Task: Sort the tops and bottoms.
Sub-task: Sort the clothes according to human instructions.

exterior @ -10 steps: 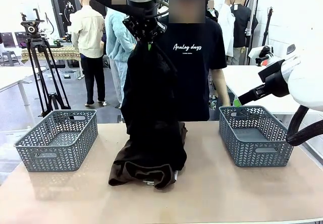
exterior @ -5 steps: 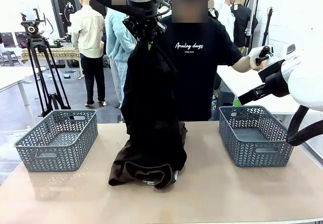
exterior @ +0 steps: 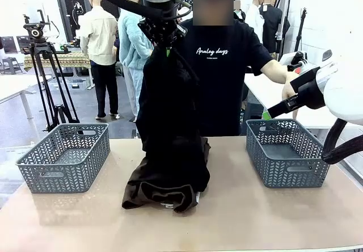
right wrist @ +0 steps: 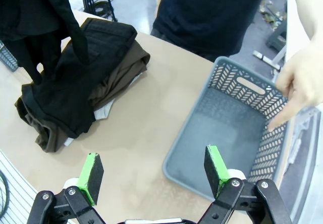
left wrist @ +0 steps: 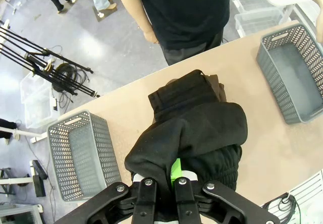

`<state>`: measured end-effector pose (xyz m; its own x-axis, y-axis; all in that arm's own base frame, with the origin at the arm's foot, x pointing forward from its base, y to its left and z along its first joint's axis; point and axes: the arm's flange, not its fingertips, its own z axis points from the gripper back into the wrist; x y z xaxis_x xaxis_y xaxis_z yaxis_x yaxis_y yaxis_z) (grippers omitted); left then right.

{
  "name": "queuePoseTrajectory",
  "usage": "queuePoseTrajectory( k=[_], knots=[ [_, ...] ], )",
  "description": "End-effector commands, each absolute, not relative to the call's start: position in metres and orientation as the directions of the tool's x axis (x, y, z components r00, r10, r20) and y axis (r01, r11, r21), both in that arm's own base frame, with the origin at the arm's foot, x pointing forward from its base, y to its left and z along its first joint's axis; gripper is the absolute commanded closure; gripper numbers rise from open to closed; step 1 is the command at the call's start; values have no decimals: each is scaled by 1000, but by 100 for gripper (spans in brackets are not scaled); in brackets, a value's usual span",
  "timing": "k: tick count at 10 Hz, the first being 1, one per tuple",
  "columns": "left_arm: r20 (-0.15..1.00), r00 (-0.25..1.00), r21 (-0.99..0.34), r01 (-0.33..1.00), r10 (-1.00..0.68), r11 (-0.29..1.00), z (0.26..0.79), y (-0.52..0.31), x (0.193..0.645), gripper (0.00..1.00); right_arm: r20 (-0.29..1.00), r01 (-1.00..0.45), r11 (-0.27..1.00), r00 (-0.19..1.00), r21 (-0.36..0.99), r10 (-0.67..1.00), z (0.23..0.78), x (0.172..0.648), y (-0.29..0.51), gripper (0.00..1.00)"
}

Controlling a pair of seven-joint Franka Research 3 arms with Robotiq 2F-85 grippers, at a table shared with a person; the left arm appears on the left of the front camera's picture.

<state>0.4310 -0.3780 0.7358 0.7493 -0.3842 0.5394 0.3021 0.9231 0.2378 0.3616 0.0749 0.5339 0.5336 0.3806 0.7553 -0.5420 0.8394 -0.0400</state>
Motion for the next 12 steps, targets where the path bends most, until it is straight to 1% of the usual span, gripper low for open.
queuePoseTrajectory(
  k=[1, 6, 8, 10, 12],
  knots=[
    [556, 739, 233, 301, -381, 925, 741, -377, 429, 100, 754, -547, 836, 534, -37, 383, 532, 362, 75, 0],
    [556, 739, 233, 301, -381, 925, 741, -377, 429, 100, 755, -542, 839, 534, -40, 381, 534, 362, 75, 0],
    [556, 739, 233, 301, -381, 925, 741, -377, 429, 100, 752, -537, 842, 535, -49, 385, 543, 356, 63, 0],
    [556, 739, 233, 301, -381, 925, 741, -377, 429, 100, 757, -502, 863, 543, -53, 363, 555, 343, 47, 0],
    [556, 739, 233, 301, -381, 925, 741, -377, 429, 100, 777, -435, 898, 541, -70, 322, 572, 323, 26, 0]
  ],
)
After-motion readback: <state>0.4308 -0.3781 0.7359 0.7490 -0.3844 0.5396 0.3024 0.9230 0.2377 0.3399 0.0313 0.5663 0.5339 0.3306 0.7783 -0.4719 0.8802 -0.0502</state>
